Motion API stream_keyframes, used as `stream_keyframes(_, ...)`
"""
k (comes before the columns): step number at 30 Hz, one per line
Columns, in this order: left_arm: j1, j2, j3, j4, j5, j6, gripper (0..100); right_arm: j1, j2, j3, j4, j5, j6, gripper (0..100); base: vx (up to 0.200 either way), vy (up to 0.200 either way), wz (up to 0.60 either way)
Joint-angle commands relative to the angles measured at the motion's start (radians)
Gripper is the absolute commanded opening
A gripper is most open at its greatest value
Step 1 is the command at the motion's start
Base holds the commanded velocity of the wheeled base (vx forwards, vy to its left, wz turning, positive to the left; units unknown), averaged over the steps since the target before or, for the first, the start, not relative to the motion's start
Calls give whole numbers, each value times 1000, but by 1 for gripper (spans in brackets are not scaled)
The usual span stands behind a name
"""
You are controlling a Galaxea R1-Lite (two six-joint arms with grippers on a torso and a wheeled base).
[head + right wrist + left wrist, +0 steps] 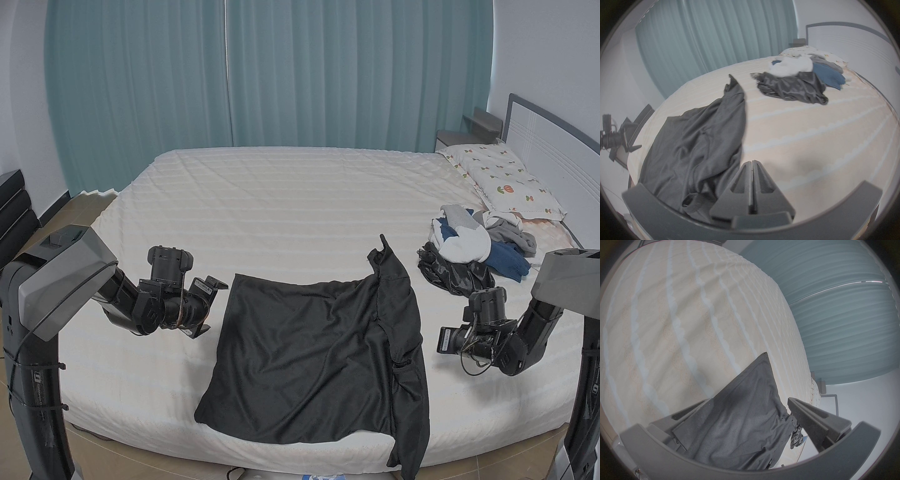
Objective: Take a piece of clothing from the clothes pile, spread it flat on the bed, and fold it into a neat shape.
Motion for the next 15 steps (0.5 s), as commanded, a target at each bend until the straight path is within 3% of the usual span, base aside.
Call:
stream_keyframes(1, 0, 1, -1, -1, 0, 0, 100, -49, -39, 59, -13, 48, -6, 0, 0, 0, 0)
stream_keyframes(2, 0, 1, -1, -1, 0, 0, 100, -42, -50, 73, -32, 62, -3, 100, 0, 0, 0)
stream_keyframes(9, 0, 1, -1, -1, 0, 0, 100, 82, -34, 70, -99, 48, 5, 100, 0, 0, 0)
stream_keyframes(15, 0, 2, -1, -1, 0, 0, 100, 193, 46, -16, -84, -30, 2, 100, 0, 0, 0)
